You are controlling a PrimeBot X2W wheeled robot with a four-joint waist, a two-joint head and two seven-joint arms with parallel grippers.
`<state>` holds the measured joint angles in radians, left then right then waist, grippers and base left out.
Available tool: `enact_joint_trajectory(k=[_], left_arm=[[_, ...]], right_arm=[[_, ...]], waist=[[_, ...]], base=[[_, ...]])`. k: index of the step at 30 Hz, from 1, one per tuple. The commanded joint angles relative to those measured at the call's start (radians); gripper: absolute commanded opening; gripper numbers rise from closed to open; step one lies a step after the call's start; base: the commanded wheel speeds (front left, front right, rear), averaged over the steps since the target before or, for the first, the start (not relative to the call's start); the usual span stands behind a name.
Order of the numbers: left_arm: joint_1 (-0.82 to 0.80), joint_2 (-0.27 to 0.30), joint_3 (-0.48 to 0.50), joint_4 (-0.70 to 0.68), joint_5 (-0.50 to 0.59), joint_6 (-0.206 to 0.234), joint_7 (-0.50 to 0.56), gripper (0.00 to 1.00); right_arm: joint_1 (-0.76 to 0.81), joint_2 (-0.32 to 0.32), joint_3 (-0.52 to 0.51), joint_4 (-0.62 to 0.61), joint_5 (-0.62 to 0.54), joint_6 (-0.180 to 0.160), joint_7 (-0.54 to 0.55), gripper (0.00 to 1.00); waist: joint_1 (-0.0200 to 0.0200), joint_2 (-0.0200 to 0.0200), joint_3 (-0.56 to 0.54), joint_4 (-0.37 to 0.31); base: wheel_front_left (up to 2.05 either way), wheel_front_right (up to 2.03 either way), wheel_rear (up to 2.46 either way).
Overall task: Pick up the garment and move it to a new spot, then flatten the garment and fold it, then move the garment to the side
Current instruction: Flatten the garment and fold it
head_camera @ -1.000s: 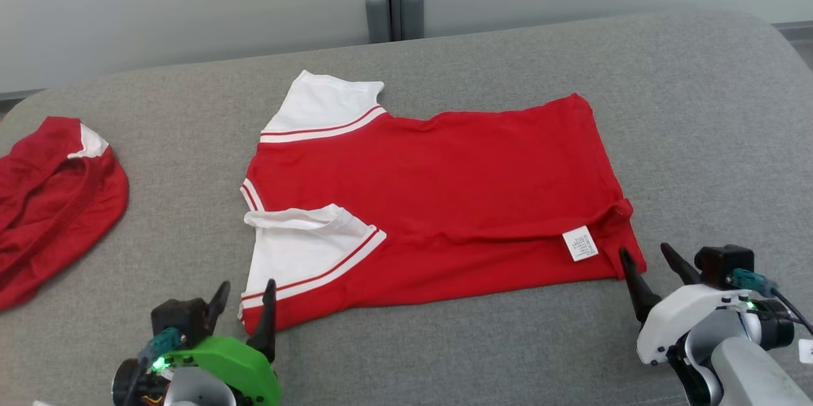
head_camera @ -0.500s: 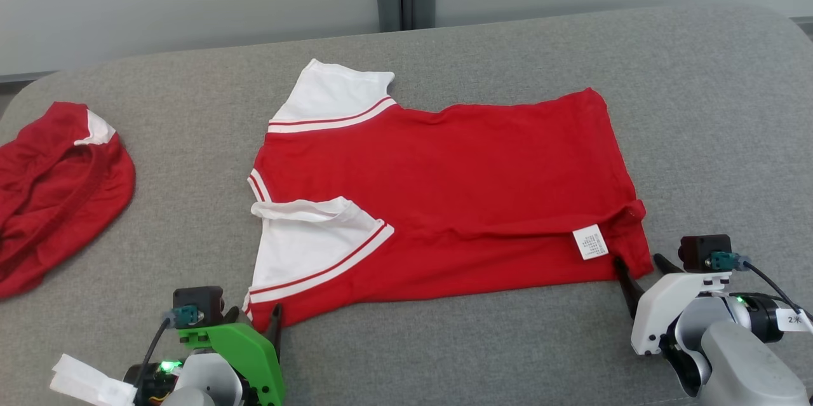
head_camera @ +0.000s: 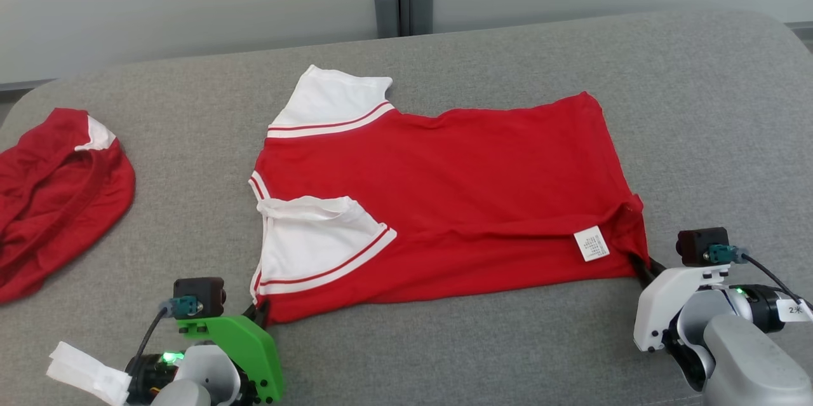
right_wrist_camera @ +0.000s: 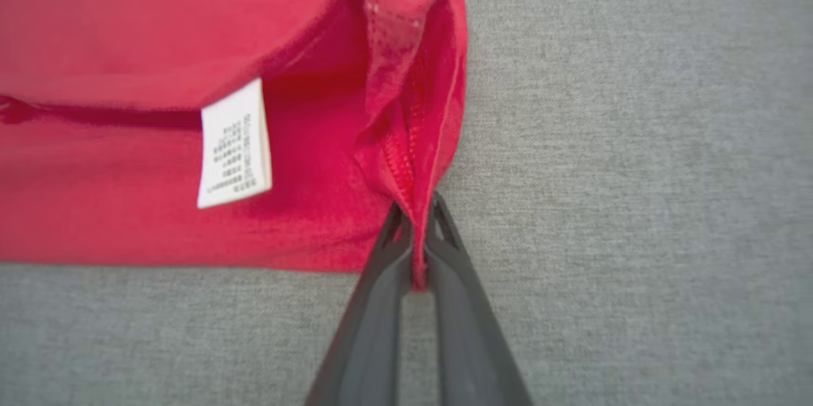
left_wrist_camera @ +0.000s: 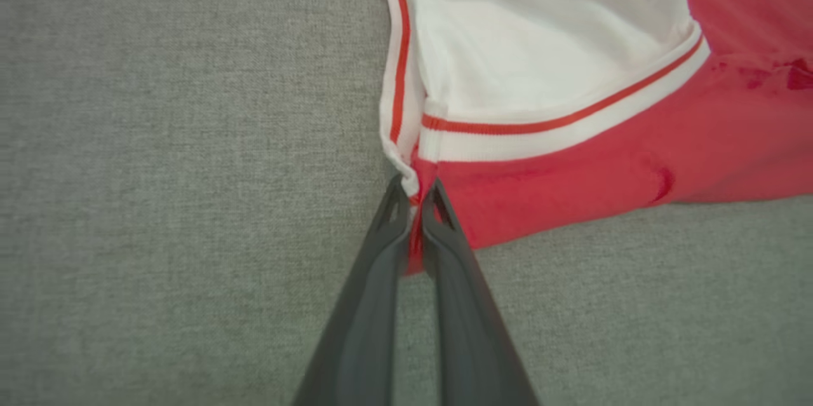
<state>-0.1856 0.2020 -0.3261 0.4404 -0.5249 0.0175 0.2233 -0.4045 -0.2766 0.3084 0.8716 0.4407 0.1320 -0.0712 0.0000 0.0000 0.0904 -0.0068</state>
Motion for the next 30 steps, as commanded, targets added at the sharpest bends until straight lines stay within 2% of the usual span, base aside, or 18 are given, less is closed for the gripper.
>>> enact_joint_trajectory(k=[1, 6, 11, 17, 23, 24, 25, 26, 27, 30], left_arm=[[0.015, 0.018, 0.000, -0.017, -0.003, 0.001, 0.010, 0.00], [0.091, 0.045, -0.005, -0.117, -0.023, 0.015, 0.080, 0.00], [0.202, 0.089, -0.010, -0.263, -0.048, 0.049, 0.186, 0.00], [0.290, 0.129, -0.008, -0.390, -0.064, 0.081, 0.265, 0.00], [0.331, 0.128, -0.022, -0.436, -0.085, 0.091, 0.312, 0.00], [0.334, 0.127, -0.024, -0.439, -0.087, 0.092, 0.318, 0.00], [0.338, 0.126, -0.026, -0.441, -0.089, 0.094, 0.321, 0.00], [0.341, 0.127, -0.027, -0.442, -0.090, 0.096, 0.326, 0.51], [0.342, 0.129, -0.029, -0.442, -0.090, 0.097, 0.330, 0.97], [0.326, 0.140, -0.031, -0.446, -0.077, 0.091, 0.321, 1.00]], right_arm=[[0.001, -0.020, 0.002, -0.006, 0.015, -0.002, 0.006, 0.00], [0.051, -0.064, 0.043, -0.075, 0.063, -0.002, 0.060, 0.00], [0.124, -0.158, 0.090, -0.206, 0.128, -0.002, 0.152, 0.00], [0.211, -0.241, 0.045, -0.315, 0.183, -0.003, 0.253, 0.00], [0.285, -0.229, -0.002, -0.385, 0.202, -0.003, 0.347, 0.00], [0.295, -0.224, -0.010, -0.395, 0.200, -0.003, 0.354, 0.01], [0.304, -0.219, -0.019, -0.404, 0.194, -0.002, 0.361, 0.09], [0.311, -0.213, -0.035, -0.412, 0.186, -0.002, 0.361, 0.65], [0.316, -0.208, -0.046, -0.419, 0.180, -0.002, 0.363, 1.00], [0.328, -0.184, -0.081, -0.445, 0.158, -0.002, 0.359, 1.00]], waist=[[0.0000, 0.0000, -0.005, -0.001], [0.0000, 0.0000, -0.021, 0.001], [0.0000, 0.0000, -0.032, 0.007], [0.0000, 0.0000, -0.037, 0.011], [0.0000, 0.0000, -0.035, 0.008], [0.0000, 0.0000, -0.034, 0.007], [0.0000, 0.0000, -0.034, 0.006], [0.0000, 0.0000, -0.033, 0.004], [0.0000, 0.0000, -0.033, 0.003], [0.0000, 0.0000, -0.032, -0.001]], base=[[0.00, 0.00, 0.00], [0.00, 0.00, 0.00], [0.00, 0.00, 0.00], [0.00, 0.00, 0.00], [0.00, 0.00, 0.00], [0.00, 0.00, 0.00], [0.00, 0.00, 0.00], [0.00, 0.00, 0.00], [0.00, 0.00, 0.00], [0.00, 0.00, 0.00]])
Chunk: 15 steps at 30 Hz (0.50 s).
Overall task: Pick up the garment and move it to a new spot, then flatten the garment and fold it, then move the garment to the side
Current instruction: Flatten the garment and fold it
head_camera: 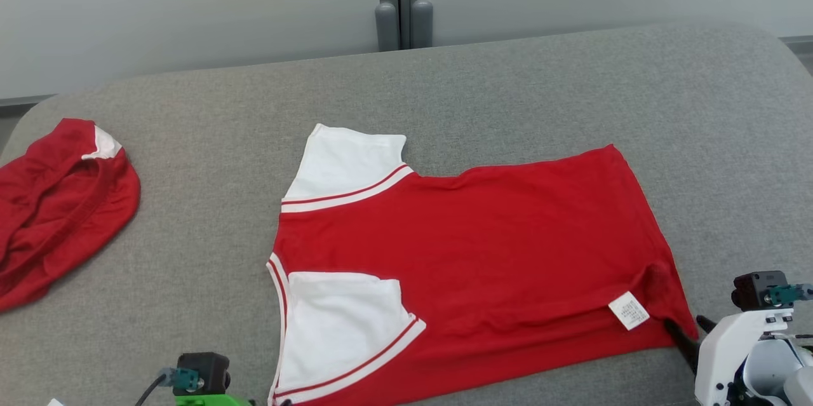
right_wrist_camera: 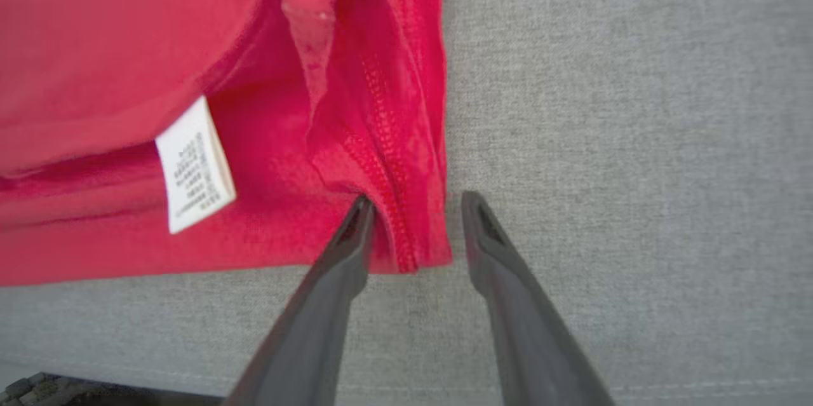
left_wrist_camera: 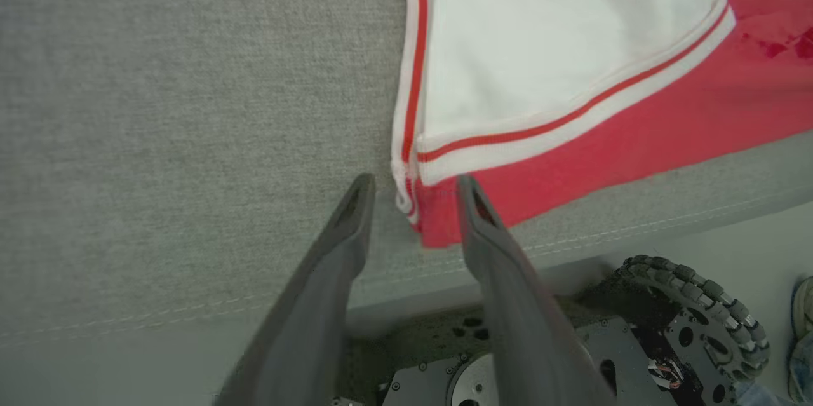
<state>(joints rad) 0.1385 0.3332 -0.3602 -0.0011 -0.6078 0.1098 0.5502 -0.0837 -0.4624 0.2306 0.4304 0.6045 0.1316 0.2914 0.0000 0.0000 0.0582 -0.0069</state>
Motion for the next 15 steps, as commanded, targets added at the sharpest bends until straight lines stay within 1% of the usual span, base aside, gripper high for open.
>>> enact_joint_trajectory(k=[1, 3, 8, 11, 13, 15], left_arm=[[-0.009, 0.010, 0.004, -0.010, 0.008, -0.005, -0.010, 1.00], [-0.035, 0.021, 0.013, -0.018, 0.019, -0.011, -0.027, 1.00], [-0.139, 0.044, 0.034, -0.050, 0.040, -0.042, -0.070, 1.00], [-0.234, 0.041, 0.063, -0.037, 0.023, -0.064, -0.093, 1.00], [-0.303, 0.059, 0.082, -0.004, 0.023, -0.087, -0.099, 1.00], [-0.383, 0.068, 0.085, 0.033, 0.010, -0.120, -0.086, 1.00]], right_arm=[[0.011, 0.008, -0.016, -0.014, -0.013, -0.002, -0.005, 1.00], [0.015, 0.020, -0.045, -0.044, -0.022, -0.002, -0.021, 1.00], [-0.006, 0.047, -0.127, -0.129, -0.035, -0.002, -0.087, 1.00], [-0.040, 0.069, -0.137, -0.158, -0.054, -0.002, -0.109, 1.00], [-0.081, 0.088, -0.129, -0.164, -0.045, -0.001, -0.112, 1.00], [-0.138, 0.097, -0.118, -0.159, -0.044, -0.001, -0.119, 1.00]], waist=[[0.0000, 0.0000, 0.000, -0.002], [0.0000, 0.0000, 0.001, -0.003], [0.0000, 0.0000, 0.007, -0.007], [0.0000, 0.0000, 0.024, -0.015], [0.0000, 0.0000, 0.046, -0.029], [0.0000, 0.0000, 0.079, -0.042]], base=[[0.00, 0.00, 0.00], [0.00, 0.00, 0.00], [0.00, 0.00, 0.00], [0.00, 0.00, 0.00], [0.00, 0.00, 0.00], [0.00, 0.00, 0.00]])
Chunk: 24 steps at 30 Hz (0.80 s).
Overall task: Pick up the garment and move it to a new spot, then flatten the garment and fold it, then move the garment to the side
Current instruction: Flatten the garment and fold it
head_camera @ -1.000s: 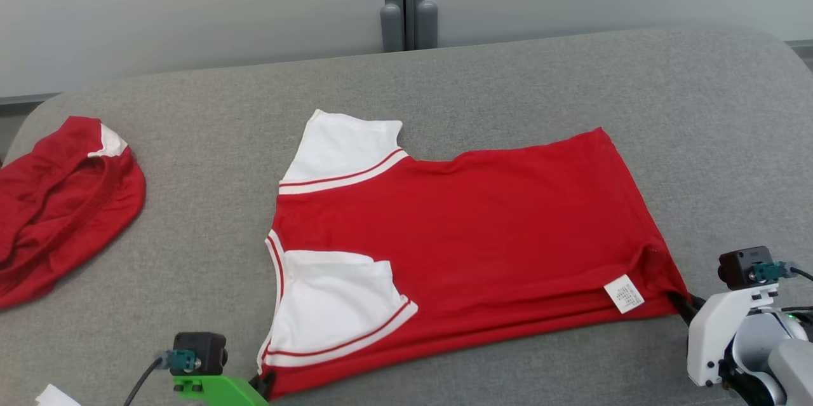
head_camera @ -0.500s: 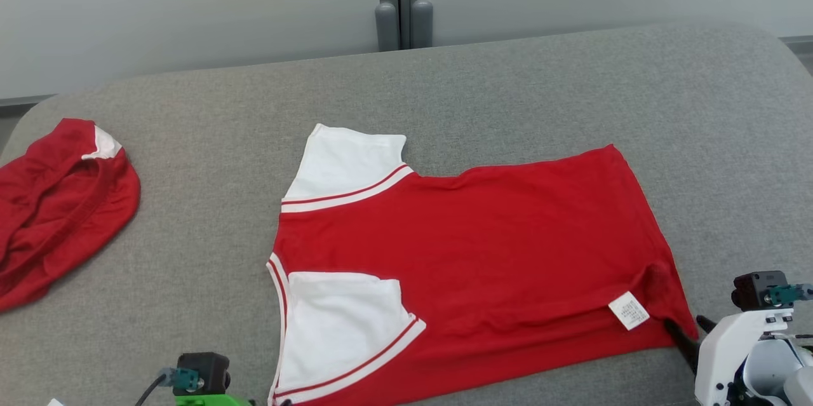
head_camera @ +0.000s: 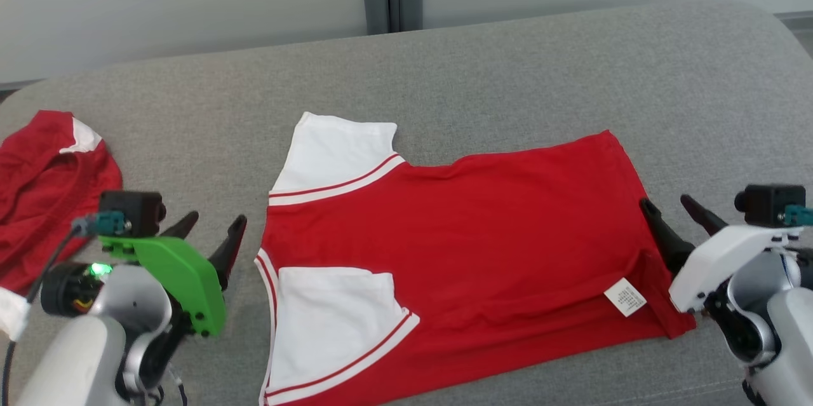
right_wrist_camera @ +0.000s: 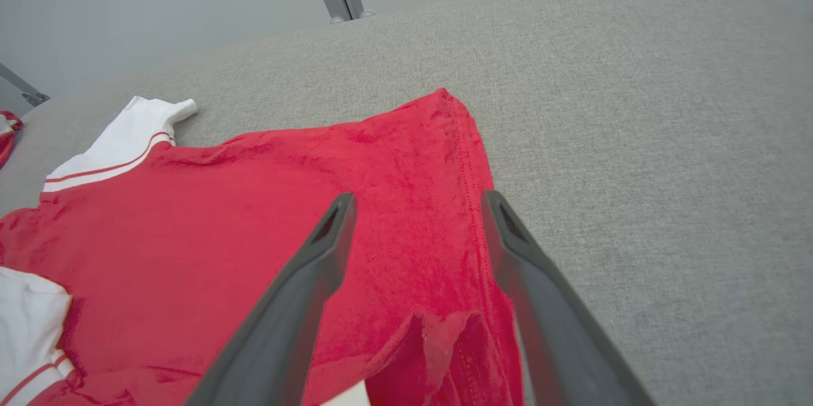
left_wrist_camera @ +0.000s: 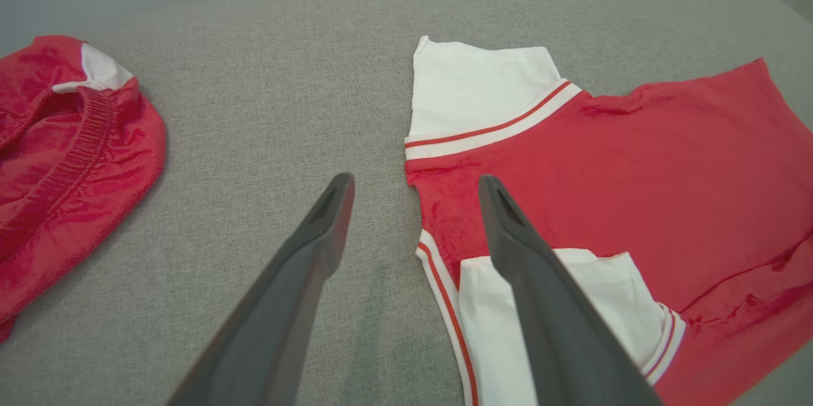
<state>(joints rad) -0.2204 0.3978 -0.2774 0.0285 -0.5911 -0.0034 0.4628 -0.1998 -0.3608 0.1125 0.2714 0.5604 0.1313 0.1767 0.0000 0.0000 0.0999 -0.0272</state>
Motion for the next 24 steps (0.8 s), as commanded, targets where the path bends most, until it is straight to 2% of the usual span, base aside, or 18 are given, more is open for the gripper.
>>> enact_joint_trajectory(k=[1, 5, 10, 17, 24], left_arm=[[-0.073, 0.009, 0.000, 0.026, -0.010, -0.025, 0.012, 1.00], [-0.245, 0.020, -0.025, 0.129, -0.021, -0.077, 0.074, 1.00], [-0.459, 0.025, -0.082, 0.253, 0.003, -0.112, 0.131, 1.00], [-0.675, 0.024, -0.220, 0.410, -0.030, -0.128, 0.135, 1.00], [-0.805, 0.064, -0.348, 0.528, -0.133, -0.128, 0.131, 1.00]], right_arm=[[-0.055, 0.001, 0.008, 0.013, -0.001, -0.001, -0.004, 1.00], [-0.205, 0.021, 0.017, 0.090, -0.005, -0.001, -0.038, 1.00], [-0.381, 0.025, 0.061, 0.218, 0.010, -0.001, -0.038, 1.00], [-0.565, 0.028, 0.151, 0.410, 0.040, -0.001, -0.006, 1.00], [-0.667, 0.025, 0.273, 0.489, 0.104, -0.001, 0.015, 1.00]], waist=[[0.0000, 0.0000, 0.058, -0.029], [0.0000, 0.0000, 0.138, -0.052], [0.0000, 0.0000, 0.237, -0.074], [0.0000, 0.0000, 0.326, -0.093], [0.0000, 0.0000, 0.379, -0.110]], base=[[0.00, 0.00, 0.00], [0.00, 0.00, 0.00], [0.00, 0.00, 0.00], [0.00, 0.00, 0.00], [0.00, 0.00, 0.00]])
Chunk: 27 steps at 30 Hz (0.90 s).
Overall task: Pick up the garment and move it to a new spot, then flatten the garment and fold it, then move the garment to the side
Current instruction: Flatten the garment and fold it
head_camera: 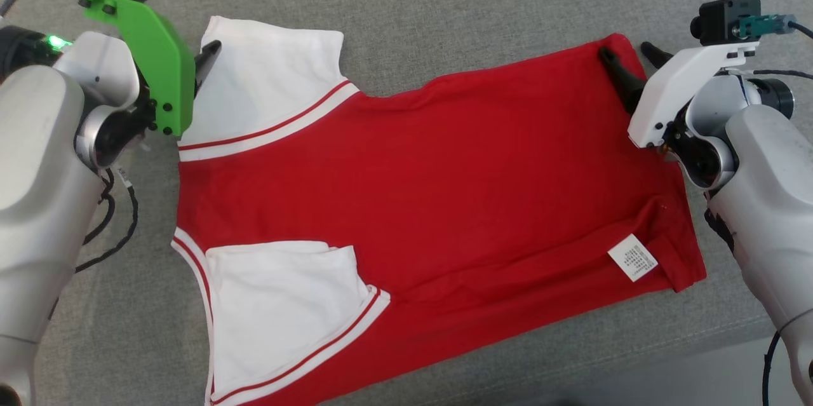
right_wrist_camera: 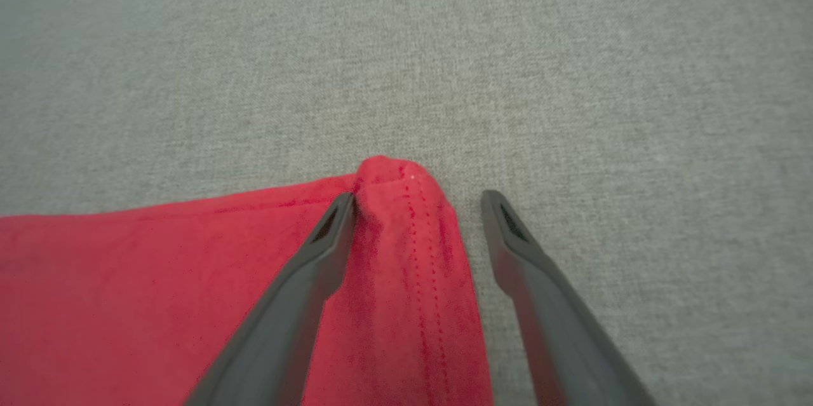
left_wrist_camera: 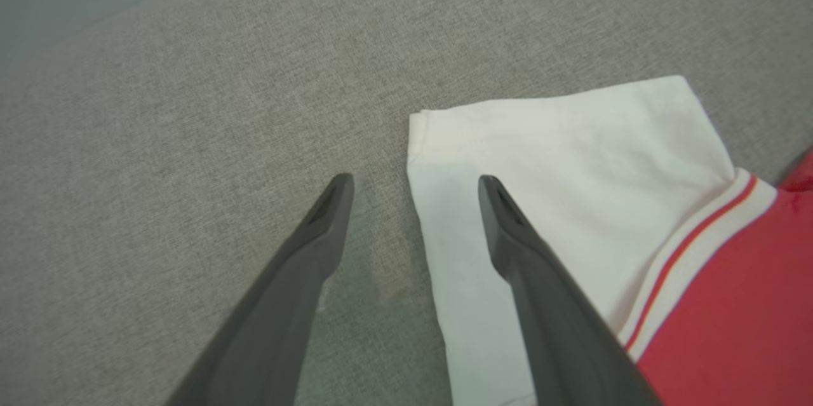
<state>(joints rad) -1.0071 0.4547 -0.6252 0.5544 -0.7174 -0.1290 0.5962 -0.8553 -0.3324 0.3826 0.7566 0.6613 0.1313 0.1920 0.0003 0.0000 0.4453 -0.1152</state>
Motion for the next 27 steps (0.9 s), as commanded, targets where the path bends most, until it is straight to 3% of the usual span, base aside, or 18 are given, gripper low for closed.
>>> enact_joint_trajectory(k=[1, 14, 15, 16, 17, 18, 20, 27], left_arm=[[-0.032, 0.009, -0.015, 0.022, -0.021, -0.002, -0.007, 1.00], [-0.134, 0.029, -0.157, 0.146, -0.164, -0.002, -0.018, 1.00], [-0.137, 0.028, -0.168, 0.152, -0.180, -0.002, -0.015, 1.00], [-0.138, 0.027, -0.176, 0.156, -0.198, -0.002, -0.011, 1.00], [-0.137, 0.024, -0.184, 0.157, -0.212, -0.003, -0.005, 0.84], [-0.138, 0.024, -0.197, 0.152, -0.226, -0.003, -0.004, 0.47], [-0.148, 0.031, -0.213, 0.151, -0.240, -0.003, -0.022, 0.00], [-0.168, 0.050, -0.246, 0.215, -0.245, -0.001, -0.104, 0.00]], right_arm=[[-0.023, -0.005, 0.020, 0.014, 0.014, -0.001, 0.003, 1.00], [-0.050, -0.011, 0.236, 0.035, 0.167, 0.000, 0.054, 1.00], [-0.047, -0.012, 0.256, 0.030, 0.183, 0.000, 0.061, 0.94], [-0.047, -0.016, 0.276, 0.024, 0.195, 0.000, 0.064, 0.77], [-0.048, -0.021, 0.289, 0.021, 0.205, 0.000, 0.062, 0.48], [-0.050, -0.025, 0.306, 0.017, 0.215, 0.000, 0.059, 0.38], [-0.055, -0.037, 0.332, 0.009, 0.229, 0.000, 0.038, 0.00], [-0.106, -0.066, 0.343, 0.058, 0.214, -0.002, -0.168, 0.00]], waist=[[-0.0003, 0.0000, 0.040, -0.025], [-0.0003, 0.0000, 0.067, -0.037], [-0.0003, 0.0000, 0.068, -0.039], [-0.0003, 0.0000, 0.068, -0.041], [-0.0003, 0.0000, 0.067, -0.043], [-0.0003, 0.0000, 0.067, -0.044], [-0.0003, 0.0000, 0.064, -0.044], [-0.0003, 0.0000, 0.026, -0.036]], base=[[0.00, 0.00, 0.00], [0.00, 0.00, 0.00], [0.00, 0.00, 0.00], [0.00, 0.00, 0.00], [0.00, 0.00, 0.00], [0.00, 0.00, 0.00], [0.00, 0.00, 0.00], [0.00, 0.00, 0.00]])
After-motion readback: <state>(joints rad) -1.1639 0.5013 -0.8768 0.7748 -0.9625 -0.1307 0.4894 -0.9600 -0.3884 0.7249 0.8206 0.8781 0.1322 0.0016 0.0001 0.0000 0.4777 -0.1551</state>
